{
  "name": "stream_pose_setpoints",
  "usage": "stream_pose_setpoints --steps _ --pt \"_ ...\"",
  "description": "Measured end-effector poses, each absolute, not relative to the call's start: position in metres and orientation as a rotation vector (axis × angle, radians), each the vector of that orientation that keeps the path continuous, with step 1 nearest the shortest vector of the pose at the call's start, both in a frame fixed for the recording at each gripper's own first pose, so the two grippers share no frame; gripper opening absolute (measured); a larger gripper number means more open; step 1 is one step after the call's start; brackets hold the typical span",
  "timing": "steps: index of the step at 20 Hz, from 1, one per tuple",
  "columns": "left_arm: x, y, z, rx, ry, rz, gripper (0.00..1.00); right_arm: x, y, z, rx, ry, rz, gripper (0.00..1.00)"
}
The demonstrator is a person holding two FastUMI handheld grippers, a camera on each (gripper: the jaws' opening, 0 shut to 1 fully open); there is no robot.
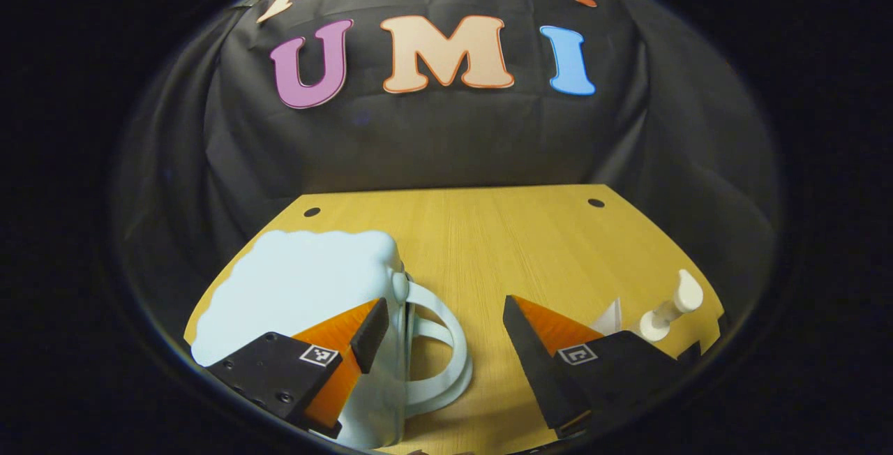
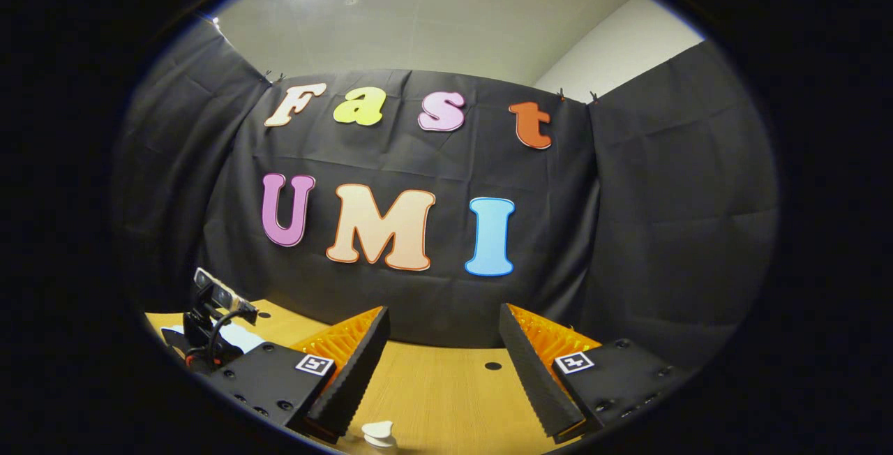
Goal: First open the suitcase, pack the skin care products into it, and then close the suitcase.
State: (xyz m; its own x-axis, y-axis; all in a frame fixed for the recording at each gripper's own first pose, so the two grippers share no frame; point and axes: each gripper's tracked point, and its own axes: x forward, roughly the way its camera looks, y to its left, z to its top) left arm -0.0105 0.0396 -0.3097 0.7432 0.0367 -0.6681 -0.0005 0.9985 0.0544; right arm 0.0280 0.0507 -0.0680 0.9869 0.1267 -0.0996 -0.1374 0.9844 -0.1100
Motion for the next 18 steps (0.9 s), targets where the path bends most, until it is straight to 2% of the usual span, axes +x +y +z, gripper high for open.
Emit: stream_pose_setpoints --steps 4,6,8,18 --pt "-0.019 0.030 -0.337 0.055 0.823 0.001 0.98 0.030 0.043 -0.075 -0.128 0.107 0.112 1.00" --pt "-0.017 0.029 -0.343 0.089 0.837 -0.008 0.92 0.031 0.041 -0.079 -0.136 0.117 0.106 0.99" --pt "-0.012 0.025 -0.350 0.100 0.841 -0.017 0.91 0.032 0.038 -0.082 -0.142 0.123 0.099 0.99" --pt "-0.015 0.021 -0.391 0.000 1.014 0.049 0.87 0.032 0.037 -0.082 -0.178 0.123 0.085 0.99"
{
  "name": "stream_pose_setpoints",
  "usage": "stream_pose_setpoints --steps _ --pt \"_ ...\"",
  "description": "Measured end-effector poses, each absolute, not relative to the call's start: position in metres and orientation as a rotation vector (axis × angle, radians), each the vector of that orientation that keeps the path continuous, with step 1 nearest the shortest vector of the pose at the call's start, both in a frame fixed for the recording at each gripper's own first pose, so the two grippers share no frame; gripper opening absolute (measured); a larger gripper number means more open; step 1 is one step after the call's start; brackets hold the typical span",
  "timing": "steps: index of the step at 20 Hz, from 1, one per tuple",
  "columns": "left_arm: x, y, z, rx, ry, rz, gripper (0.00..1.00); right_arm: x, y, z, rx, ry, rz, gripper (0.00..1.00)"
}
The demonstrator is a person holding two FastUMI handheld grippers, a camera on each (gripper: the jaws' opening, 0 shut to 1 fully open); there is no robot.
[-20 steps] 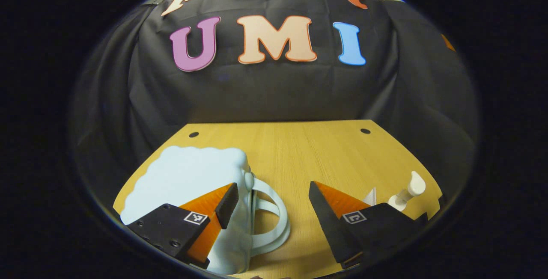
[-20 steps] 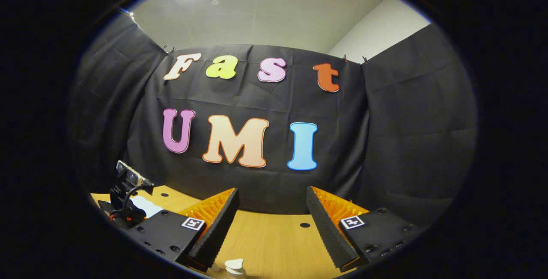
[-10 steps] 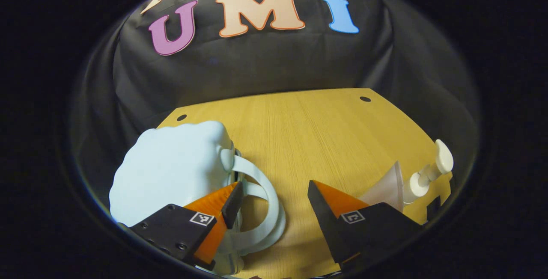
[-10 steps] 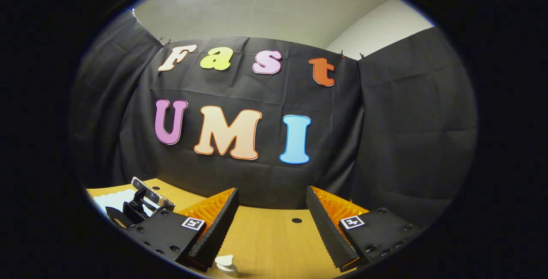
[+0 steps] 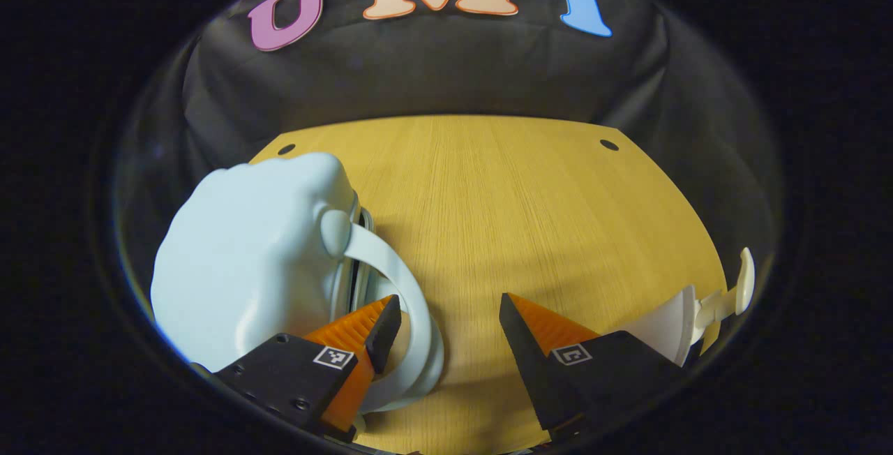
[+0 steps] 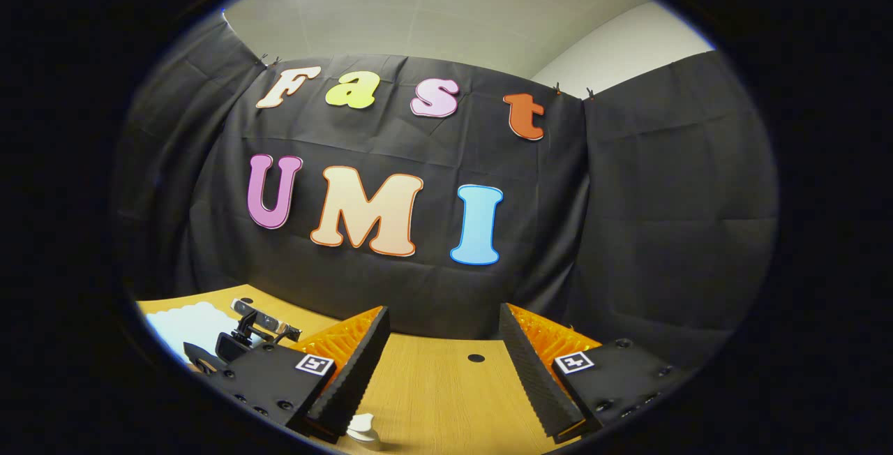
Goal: First open the suitcase, pack the skin care products into it, and then close the suitcase.
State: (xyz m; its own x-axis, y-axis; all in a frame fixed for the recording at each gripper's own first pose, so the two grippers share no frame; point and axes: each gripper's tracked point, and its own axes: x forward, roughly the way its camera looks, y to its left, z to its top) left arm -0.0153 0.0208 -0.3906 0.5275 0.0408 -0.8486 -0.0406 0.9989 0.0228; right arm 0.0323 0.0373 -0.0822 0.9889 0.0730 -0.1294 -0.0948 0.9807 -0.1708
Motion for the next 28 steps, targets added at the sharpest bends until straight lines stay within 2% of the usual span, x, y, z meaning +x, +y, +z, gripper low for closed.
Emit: stream_pose_setpoints --steps 1,3,4,6,7,12,16,28 --pt "-0.012 0.026 -0.391 0.017 1.008 0.051 0.85 0.032 0.038 -0.083 -0.183 0.121 0.086 0.99" --pt "-0.014 0.031 -0.392 0.019 1.016 0.061 0.65 0.033 0.040 -0.083 -0.188 0.119 0.089 1.00" --pt "-0.013 0.037 -0.393 0.022 1.017 0.080 0.61 0.032 0.041 -0.084 -0.189 0.118 0.090 0.99" --pt "-0.013 0.036 -0.396 -0.007 1.034 0.067 0.18 0.033 0.045 -0.084 -0.187 0.117 0.095 1.00" --pt "-0.015 0.036 -0.395 -0.009 1.041 0.051 0.12 0.032 0.045 -0.084 -0.186 0.115 0.097 0.99" --pt "-0.012 0.032 -0.381 0.036 1.023 0.007 0.04 0.032 0.051 -0.082 -0.184 0.101 0.104 0.99" --pt "-0.008 0.033 -0.359 -0.025 1.021 -0.002 0.00 0.031 0.052 -0.080 -0.170 0.096 0.105 0.99" --pt "0.022 0.082 -0.254 -0.048 0.868 -0.028 0.00 0.030 0.074 -0.075 -0.128 0.081 0.137 1.00"
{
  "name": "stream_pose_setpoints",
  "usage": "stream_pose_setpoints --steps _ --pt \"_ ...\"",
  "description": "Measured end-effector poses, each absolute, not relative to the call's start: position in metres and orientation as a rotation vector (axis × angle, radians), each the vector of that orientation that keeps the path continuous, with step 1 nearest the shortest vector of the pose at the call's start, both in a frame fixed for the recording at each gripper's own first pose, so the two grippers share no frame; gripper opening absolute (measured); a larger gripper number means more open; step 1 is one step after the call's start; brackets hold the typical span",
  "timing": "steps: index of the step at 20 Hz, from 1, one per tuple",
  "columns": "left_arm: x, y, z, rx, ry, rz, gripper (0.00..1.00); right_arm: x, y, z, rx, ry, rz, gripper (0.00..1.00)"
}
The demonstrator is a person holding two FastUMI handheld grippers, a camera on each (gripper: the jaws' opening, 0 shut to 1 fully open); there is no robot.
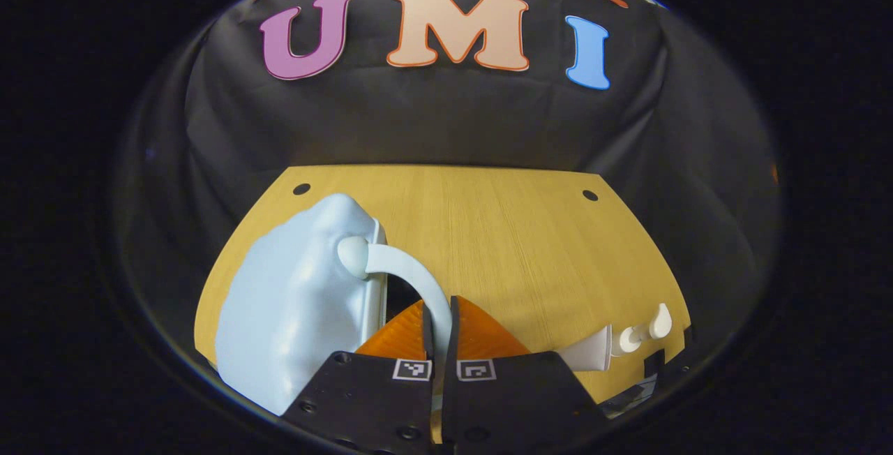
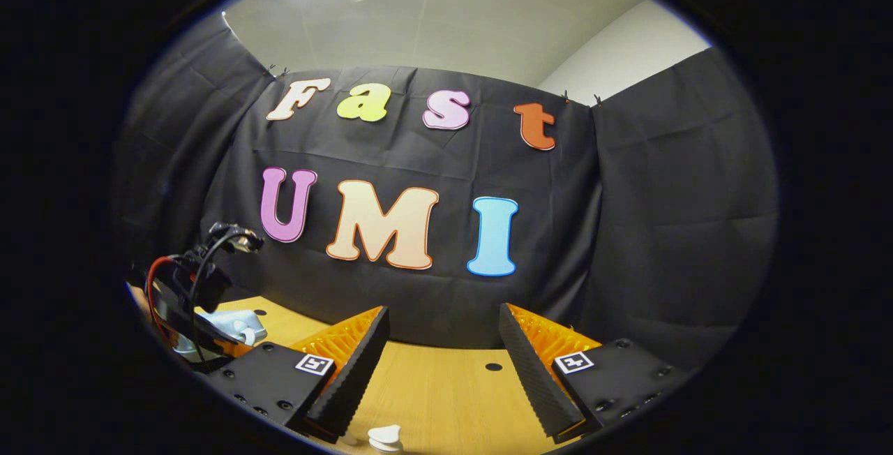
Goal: First open the suitcase, pack the skin care products into it, and then close the suitcase.
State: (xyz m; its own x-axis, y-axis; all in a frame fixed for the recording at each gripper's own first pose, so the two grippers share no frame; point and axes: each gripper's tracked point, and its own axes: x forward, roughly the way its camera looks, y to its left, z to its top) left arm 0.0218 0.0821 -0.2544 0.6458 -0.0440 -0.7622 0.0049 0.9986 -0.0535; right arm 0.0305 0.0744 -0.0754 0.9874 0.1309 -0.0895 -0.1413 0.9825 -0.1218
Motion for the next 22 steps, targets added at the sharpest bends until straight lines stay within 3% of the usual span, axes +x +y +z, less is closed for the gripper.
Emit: stream_pose_setpoints --steps 13,22 --pt "0.027 0.209 -0.169 0.017 0.731 0.025 0.00 0.027 0.162 -0.075 -0.099 0.063 0.205 1.00" --pt "0.020 0.321 -0.155 0.063 0.691 0.114 0.00 0.018 0.221 -0.063 -0.079 0.022 0.203 0.99"
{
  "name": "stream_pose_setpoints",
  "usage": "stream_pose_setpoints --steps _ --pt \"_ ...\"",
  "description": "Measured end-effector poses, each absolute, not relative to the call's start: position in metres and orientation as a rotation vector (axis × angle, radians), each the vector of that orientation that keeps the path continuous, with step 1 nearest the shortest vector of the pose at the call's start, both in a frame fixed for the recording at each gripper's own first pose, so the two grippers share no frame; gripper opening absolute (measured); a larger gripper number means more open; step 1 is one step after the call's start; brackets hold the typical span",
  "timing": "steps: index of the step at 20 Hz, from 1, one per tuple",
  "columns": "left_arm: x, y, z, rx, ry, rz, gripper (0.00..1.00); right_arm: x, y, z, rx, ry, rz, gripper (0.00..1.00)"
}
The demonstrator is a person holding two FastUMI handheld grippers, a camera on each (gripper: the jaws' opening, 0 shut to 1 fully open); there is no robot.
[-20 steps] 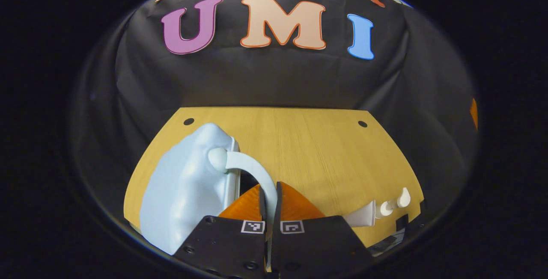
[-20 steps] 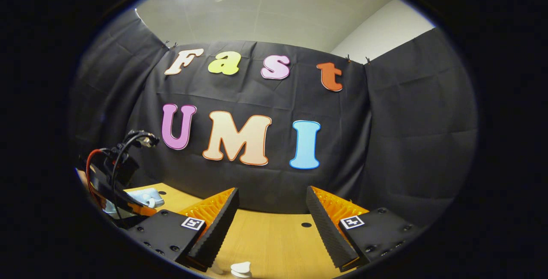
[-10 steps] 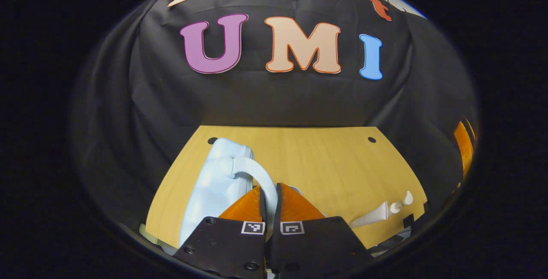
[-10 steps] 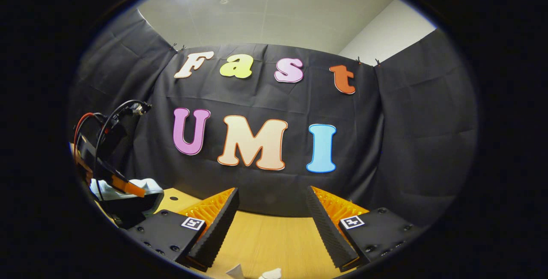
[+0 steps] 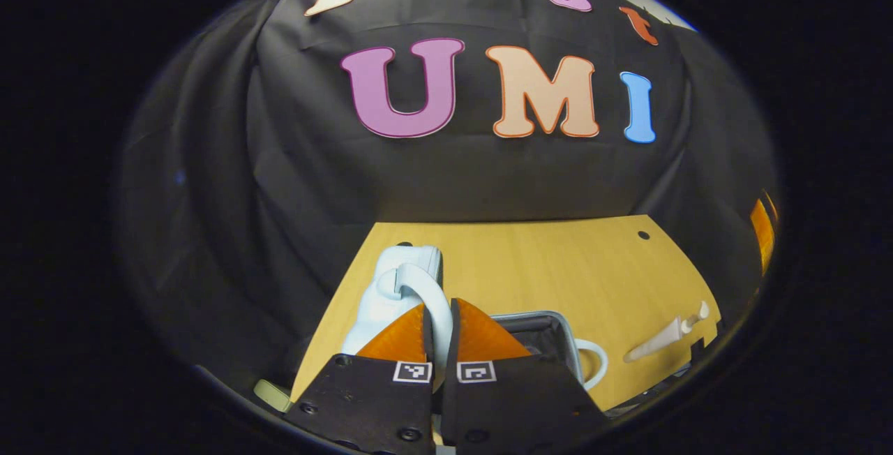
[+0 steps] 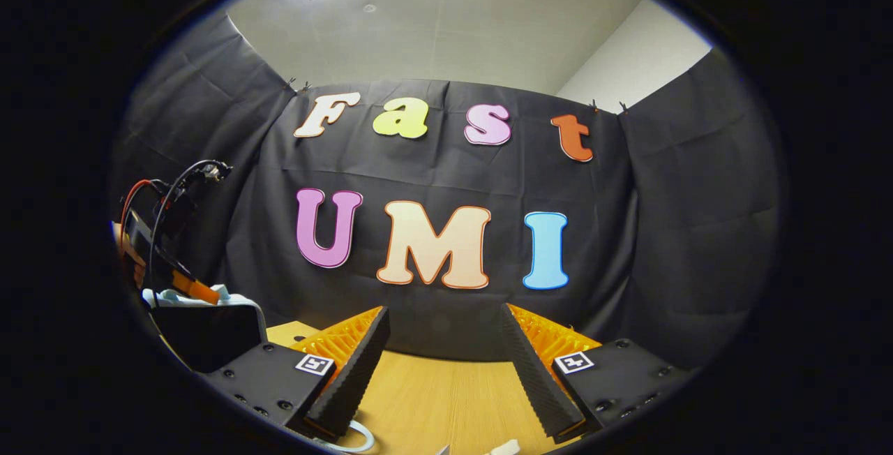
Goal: First open the suitcase, pack the skin care products into it, and then close the suitcase.
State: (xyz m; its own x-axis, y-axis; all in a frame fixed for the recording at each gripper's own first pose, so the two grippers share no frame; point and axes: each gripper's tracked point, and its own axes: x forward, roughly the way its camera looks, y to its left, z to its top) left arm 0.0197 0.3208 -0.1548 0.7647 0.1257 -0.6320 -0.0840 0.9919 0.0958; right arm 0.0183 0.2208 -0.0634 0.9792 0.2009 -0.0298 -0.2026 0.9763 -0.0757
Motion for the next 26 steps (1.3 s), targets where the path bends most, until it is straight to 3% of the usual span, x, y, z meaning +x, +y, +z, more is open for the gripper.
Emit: stream_pose_setpoints --steps 12,22,25,26 --pt "-0.001 0.489 -0.187 0.109 0.721 0.360 0.00 0.003 0.253 -0.060 -0.130 0.017 0.192 0.98" --pt "-0.017 0.541 -0.257 0.004 0.822 0.455 0.00 0.003 0.268 -0.068 -0.159 0.043 0.196 0.98" --pt "-0.017 0.552 -0.258 0.037 0.782 0.495 0.00 0.003 0.270 -0.073 -0.159 0.058 0.203 0.98" --pt "-0.014 0.564 -0.253 0.091 0.724 0.528 0.05 0.004 0.269 -0.074 -0.157 0.062 0.203 0.98"
